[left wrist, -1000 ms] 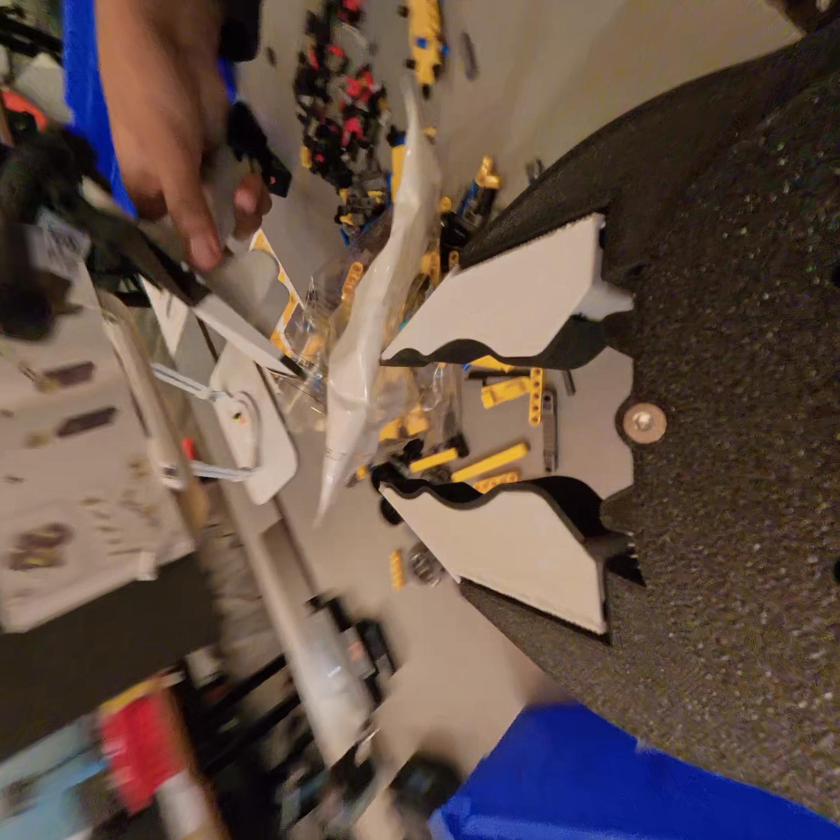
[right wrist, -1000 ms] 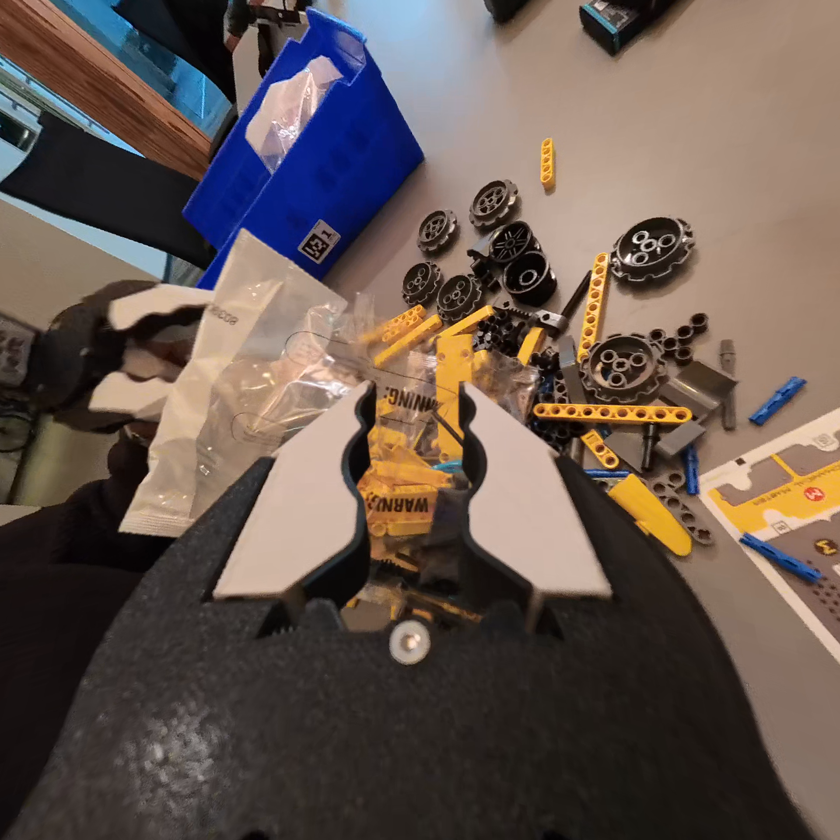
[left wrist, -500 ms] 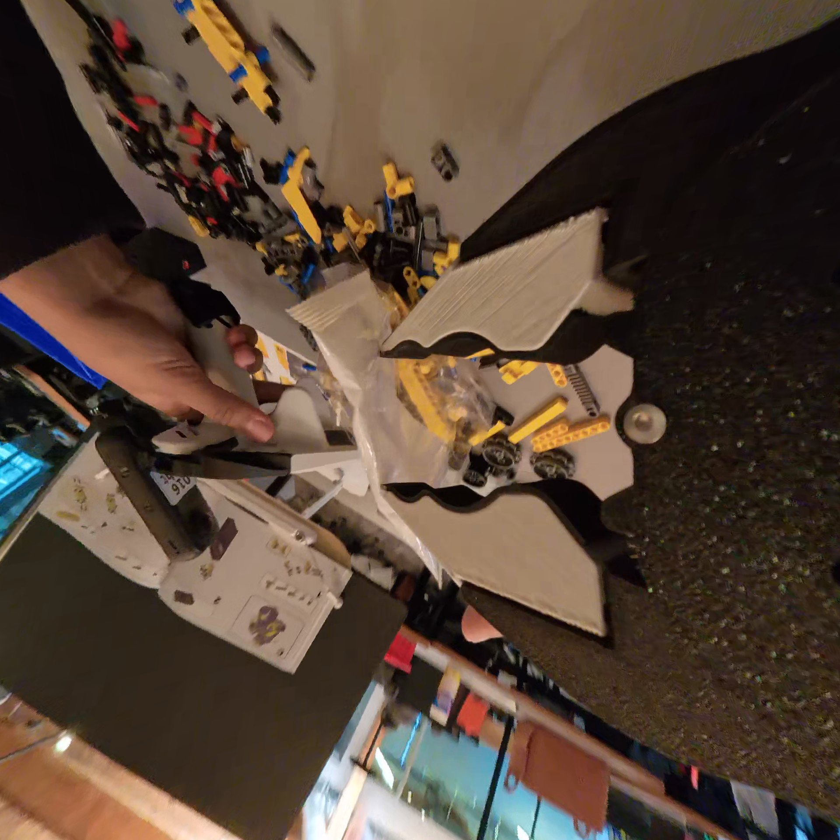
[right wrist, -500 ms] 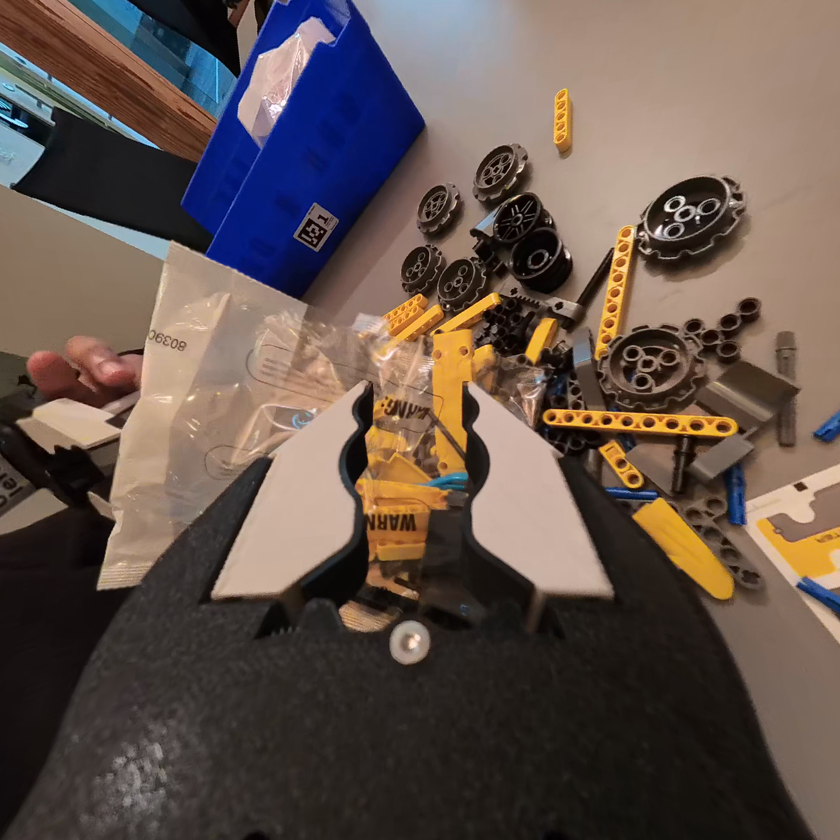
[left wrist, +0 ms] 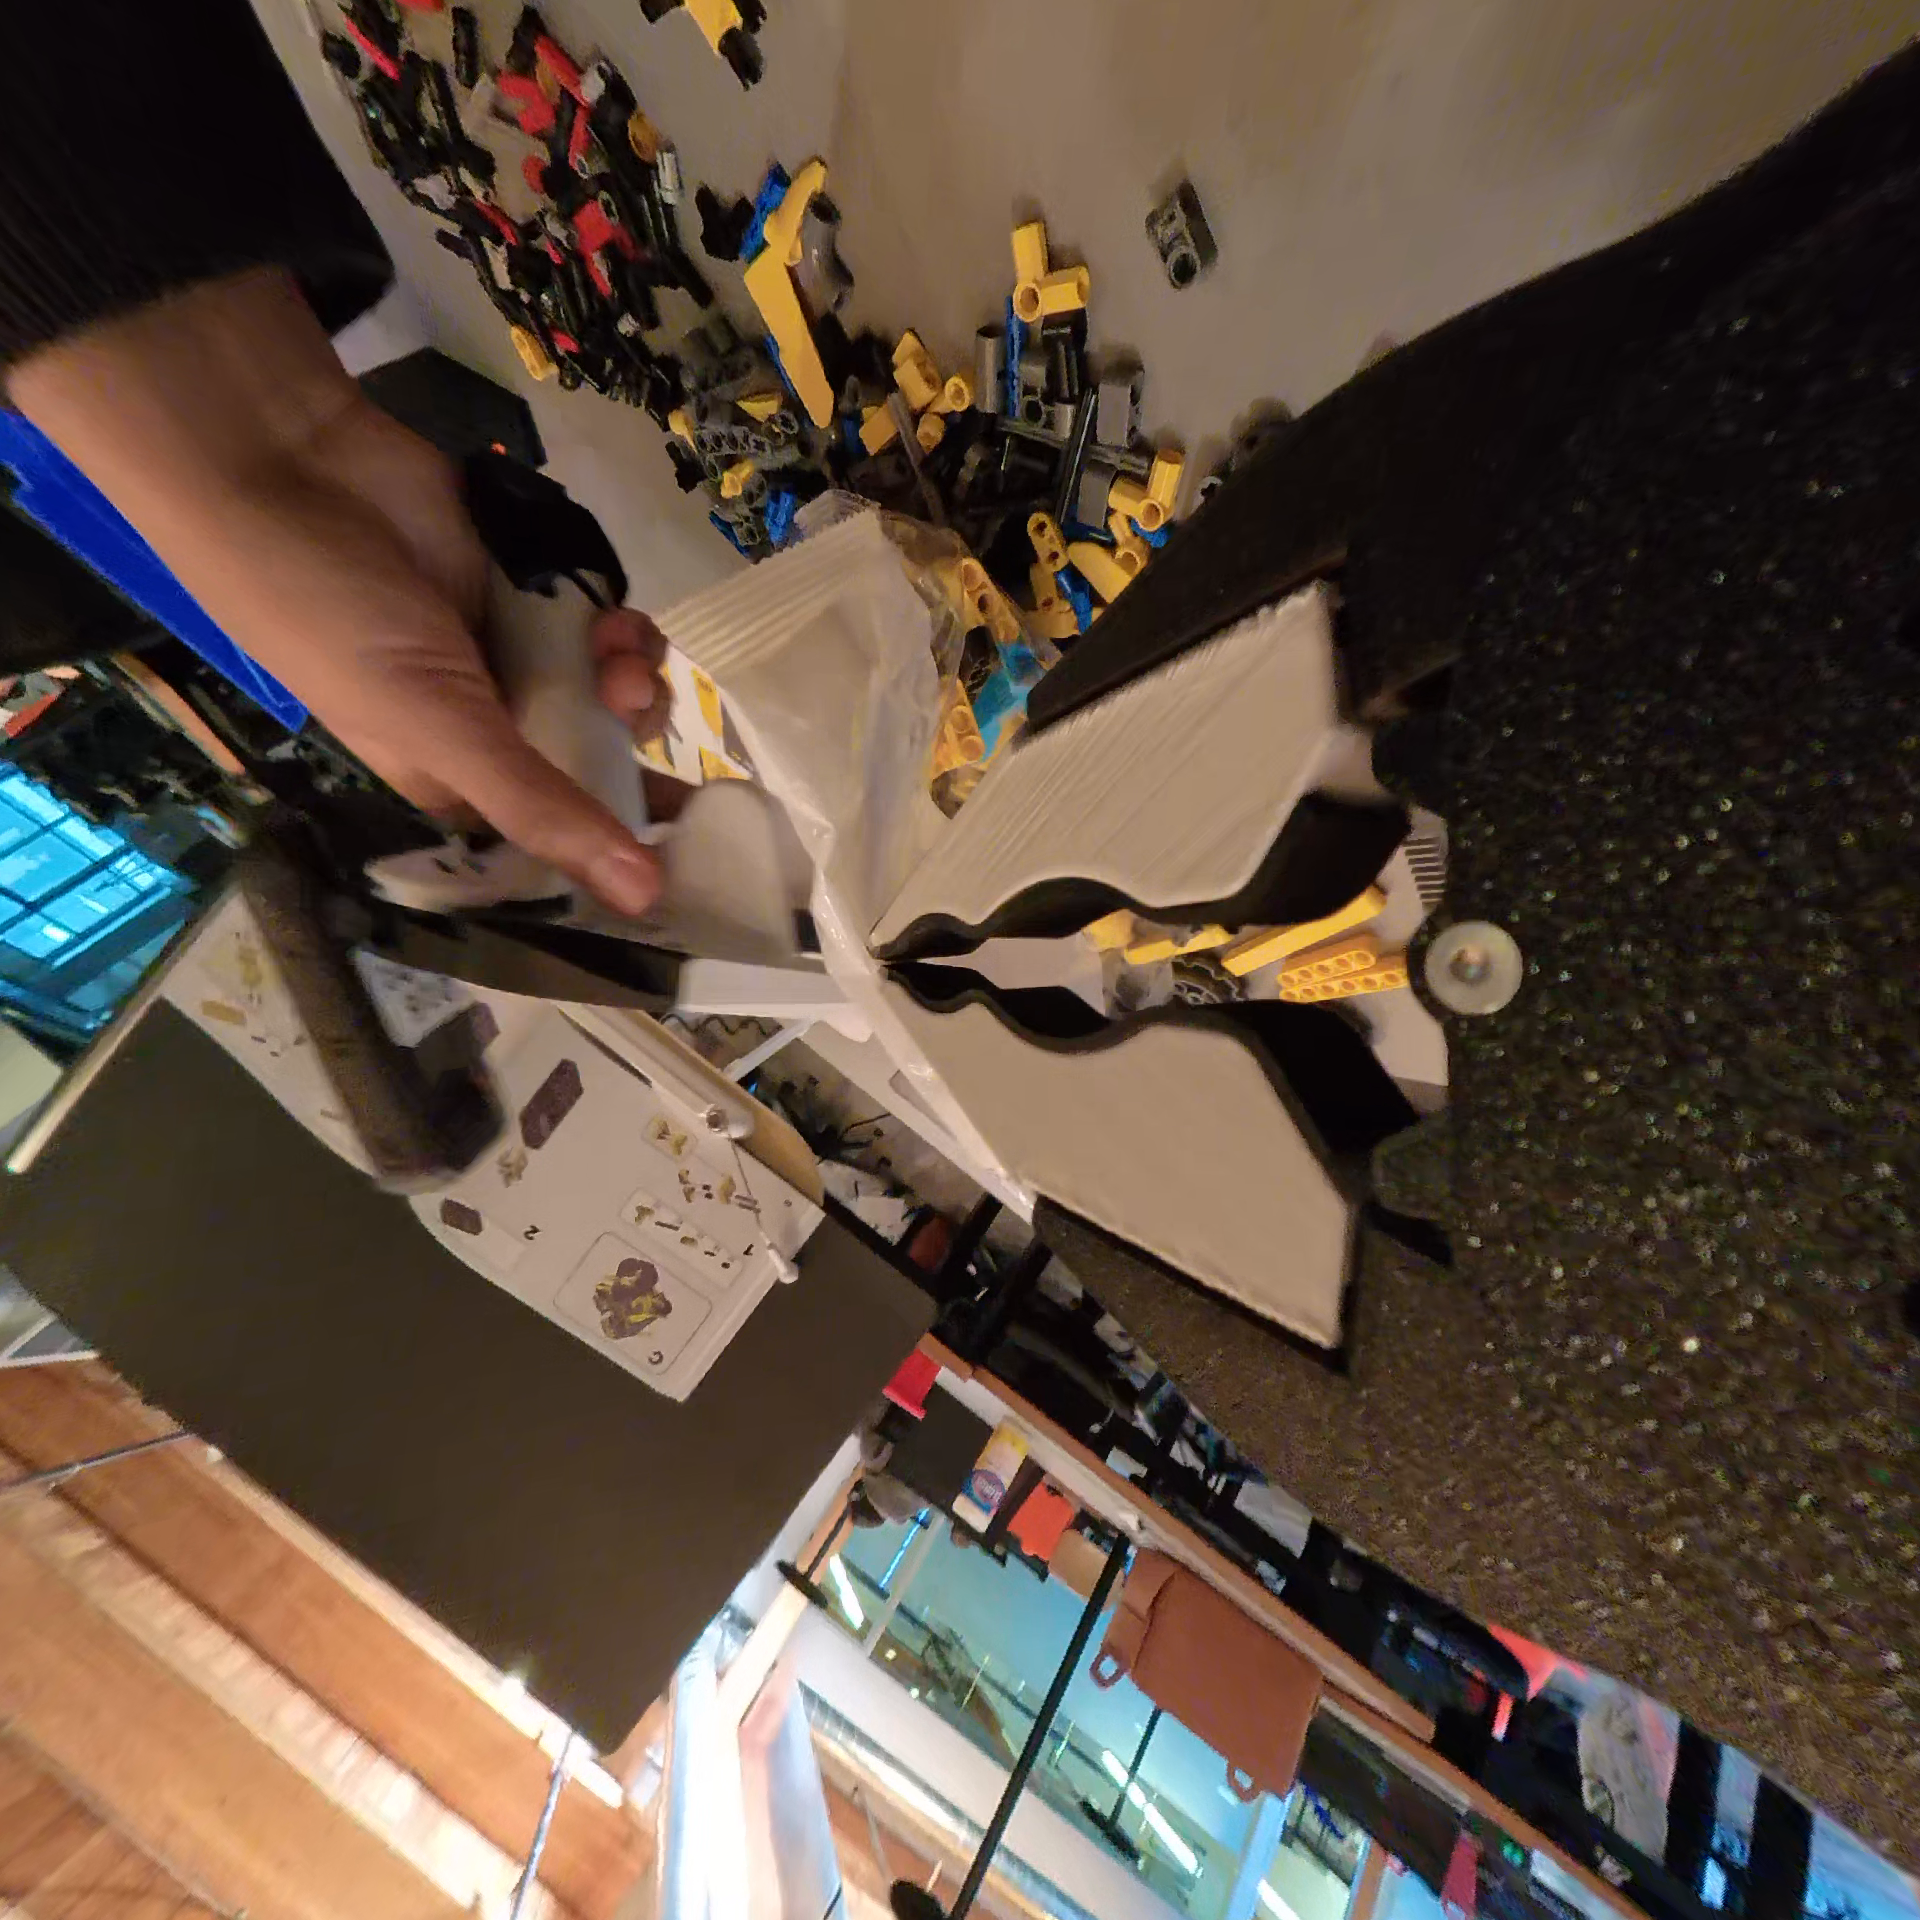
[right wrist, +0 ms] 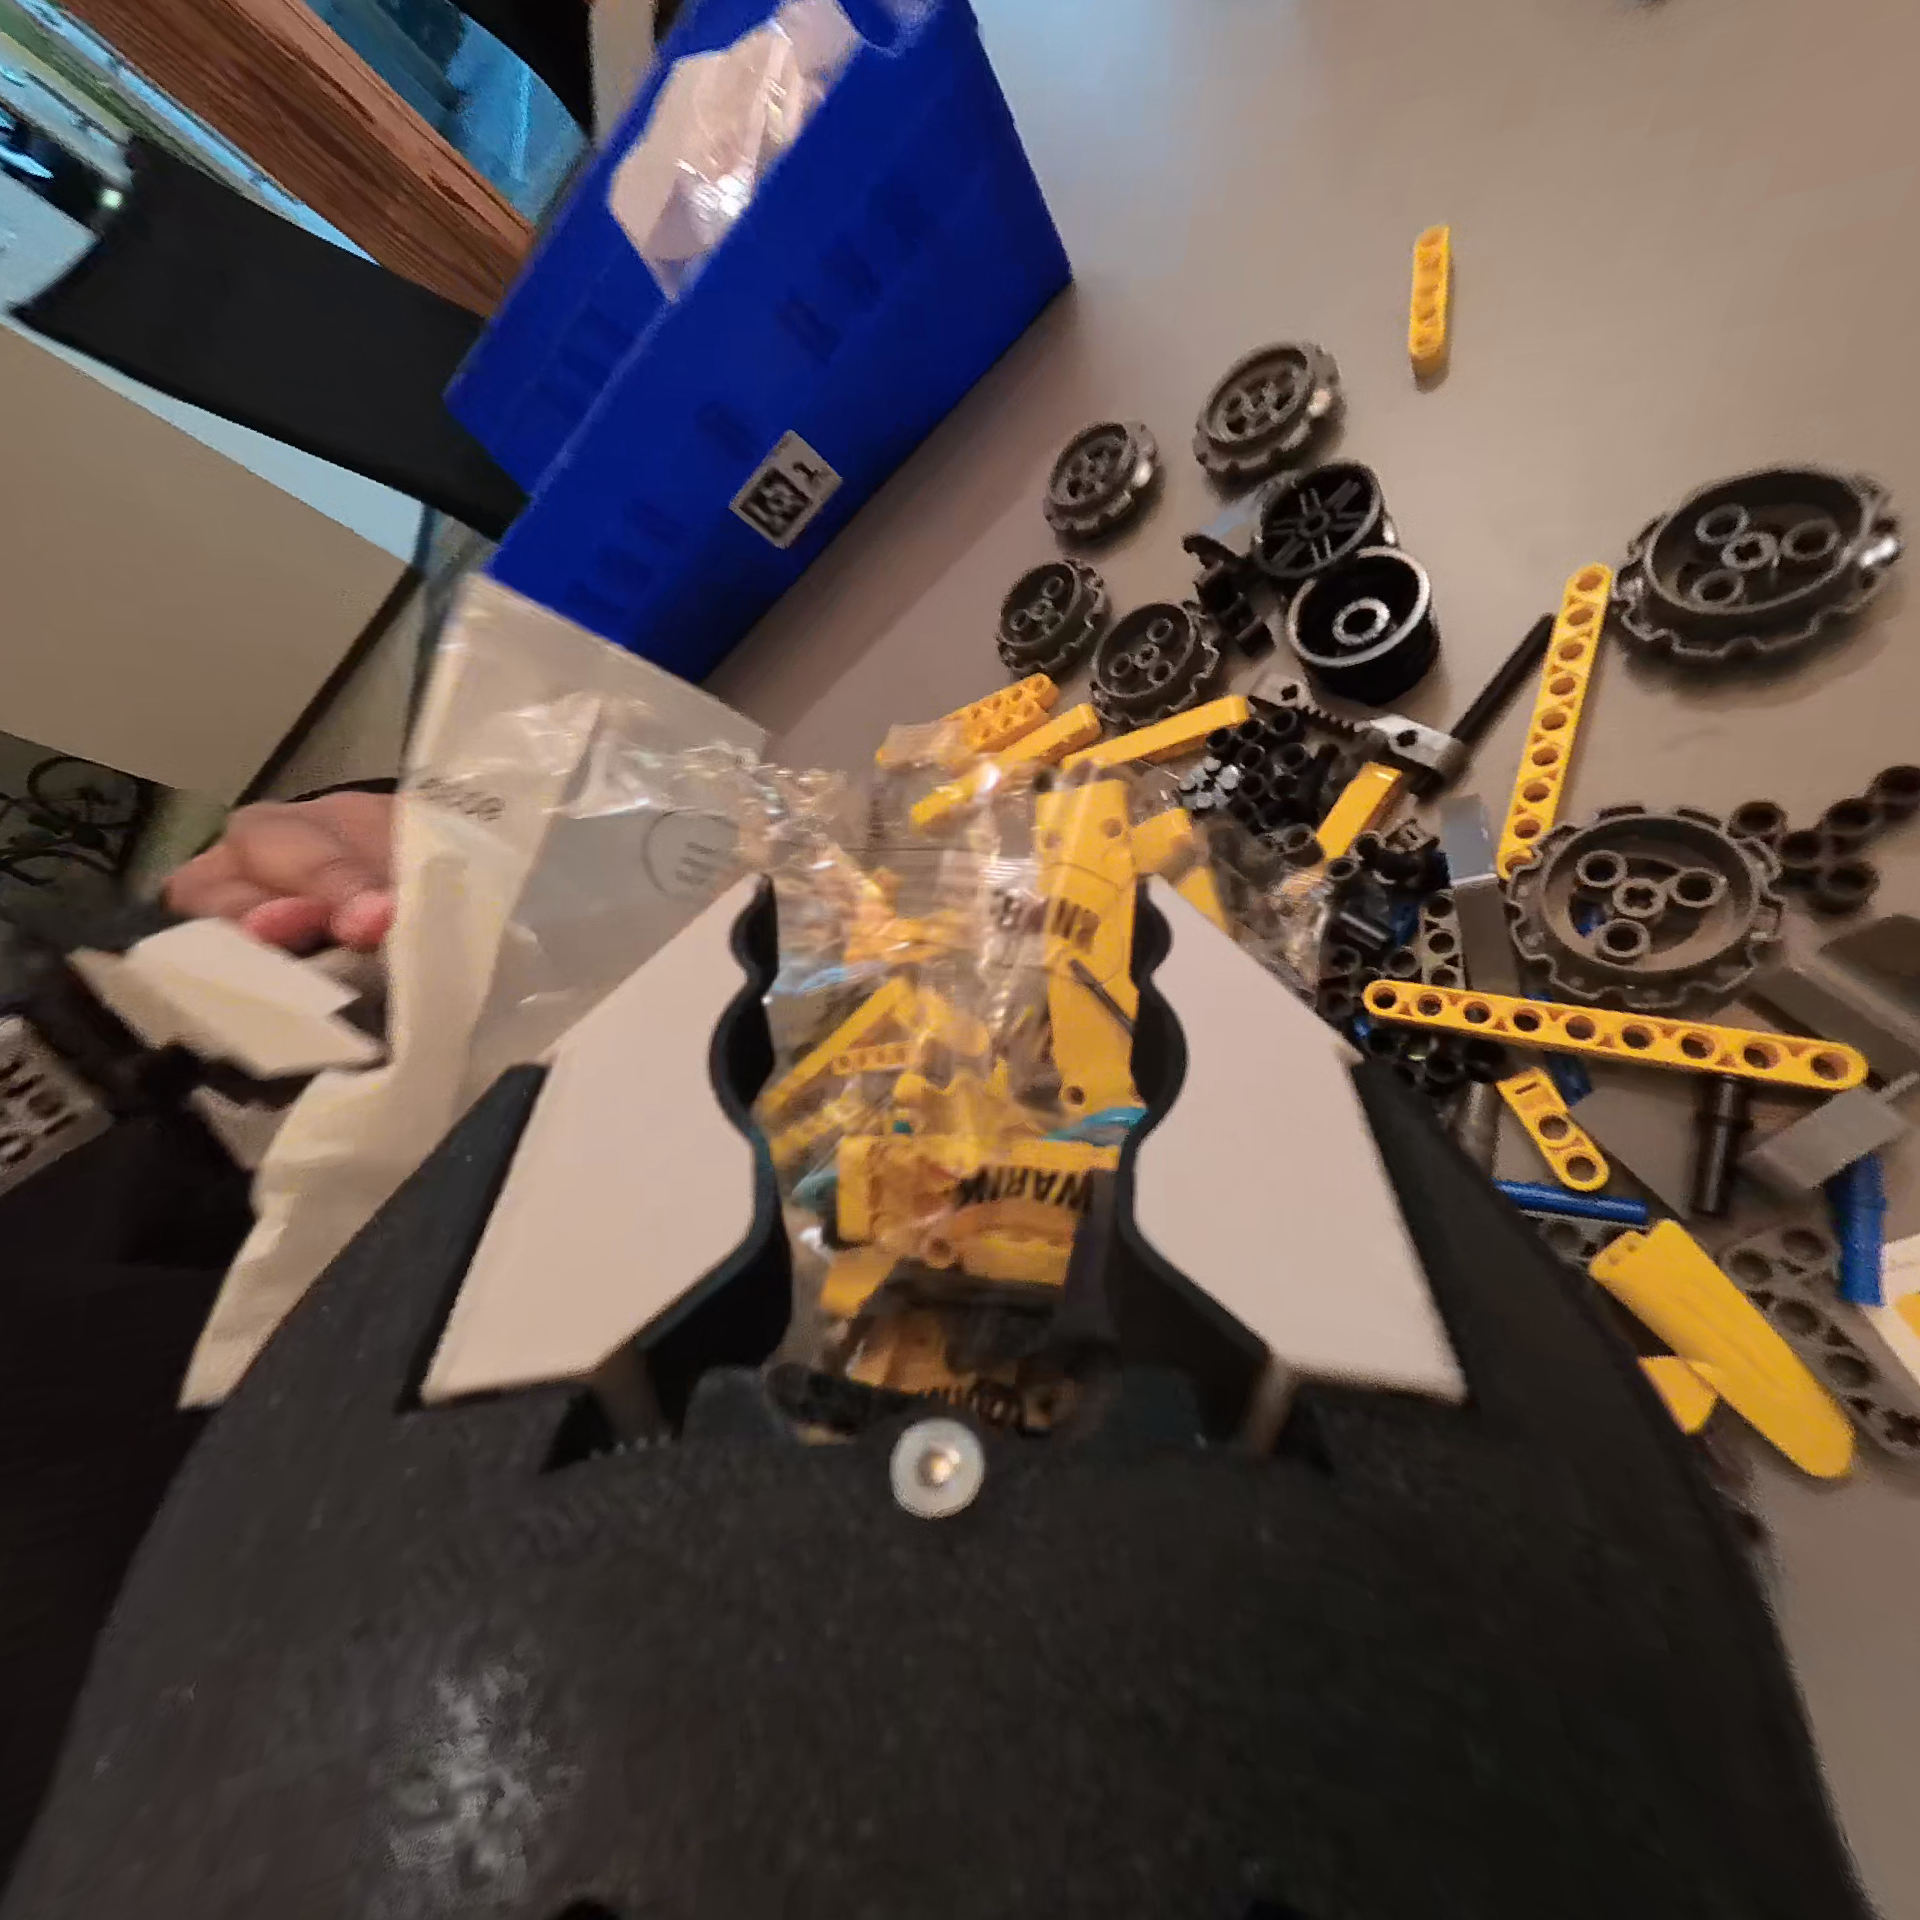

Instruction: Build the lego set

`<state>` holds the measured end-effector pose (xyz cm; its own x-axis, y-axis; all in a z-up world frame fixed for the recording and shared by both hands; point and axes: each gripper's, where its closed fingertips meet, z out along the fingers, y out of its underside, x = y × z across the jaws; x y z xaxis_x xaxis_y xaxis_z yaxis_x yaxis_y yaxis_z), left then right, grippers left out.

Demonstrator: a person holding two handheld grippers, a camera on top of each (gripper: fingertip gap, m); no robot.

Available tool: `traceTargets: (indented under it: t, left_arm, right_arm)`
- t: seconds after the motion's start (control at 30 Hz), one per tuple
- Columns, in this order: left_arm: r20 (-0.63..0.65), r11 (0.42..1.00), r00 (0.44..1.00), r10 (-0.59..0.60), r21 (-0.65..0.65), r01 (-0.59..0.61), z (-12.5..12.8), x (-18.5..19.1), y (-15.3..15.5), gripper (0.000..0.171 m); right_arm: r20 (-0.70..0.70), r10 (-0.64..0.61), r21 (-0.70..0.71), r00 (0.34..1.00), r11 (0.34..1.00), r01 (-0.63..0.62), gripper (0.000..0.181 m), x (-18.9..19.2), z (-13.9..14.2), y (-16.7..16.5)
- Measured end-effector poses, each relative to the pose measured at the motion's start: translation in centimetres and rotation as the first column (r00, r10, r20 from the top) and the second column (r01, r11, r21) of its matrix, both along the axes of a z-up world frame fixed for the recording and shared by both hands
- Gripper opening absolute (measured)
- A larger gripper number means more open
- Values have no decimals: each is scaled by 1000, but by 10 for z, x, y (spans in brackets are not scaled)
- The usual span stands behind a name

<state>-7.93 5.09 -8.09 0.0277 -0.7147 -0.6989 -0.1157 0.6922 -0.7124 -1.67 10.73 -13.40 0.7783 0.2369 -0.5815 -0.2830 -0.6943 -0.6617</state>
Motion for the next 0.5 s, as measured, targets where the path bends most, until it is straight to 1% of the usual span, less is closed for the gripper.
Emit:
traceTargets:
  t: [0.07,0.1,0.17,0.2,0.23,0.27,0.3,0.33,0.4,0.47,0.5]
  left_arm:
    - [-10,999,1000,14,-37,-14,1,-1,5,0]
    - [-13,998,1000,28,-59,-29,1,-2,9,0]
    - [-16,992,998,54,-111,-56,1,-2,16,0]
    - [-12,988,998,65,-138,-66,2,-2,18,0]
    - [-11,983,997,72,-167,-72,2,-1,20,0]
    - [-12,977,996,85,-194,-86,3,-1,22,0]
    - [-14,971,995,95,-220,-96,3,0,24,0]
    - [-20,963,995,101,-251,-103,3,1,25,0]
    - [-23,941,994,108,-320,-109,3,2,27,0]
    - [-27,921,994,104,-375,-107,4,4,27,0]
    - [-28,917,995,99,-386,-103,5,5,27,0]
  right_arm:
    - [14,-34,109,999,994,32,69,7,25,-11]
    - [30,-81,169,996,983,75,69,13,38,-20]
    - [54,-205,310,977,934,179,69,17,64,-46]
    - [58,-258,391,964,894,216,69,11,73,-61]
    - [76,-279,476,957,854,211,69,-6,78,-76]
    - [133,-289,541,948,823,174,69,-25,76,-89]
    - [233,-305,572,923,811,124,69,-42,67,-98]
    - [350,-323,577,879,813,69,69,-54,57,-104]
    - [541,-363,565,759,825,-9,68,-68,41,-106]
    - [676,-359,509,643,859,-56,67,-71,28,-99]
    - [725,-340,464,598,884,-60,66,-69,21,-93]
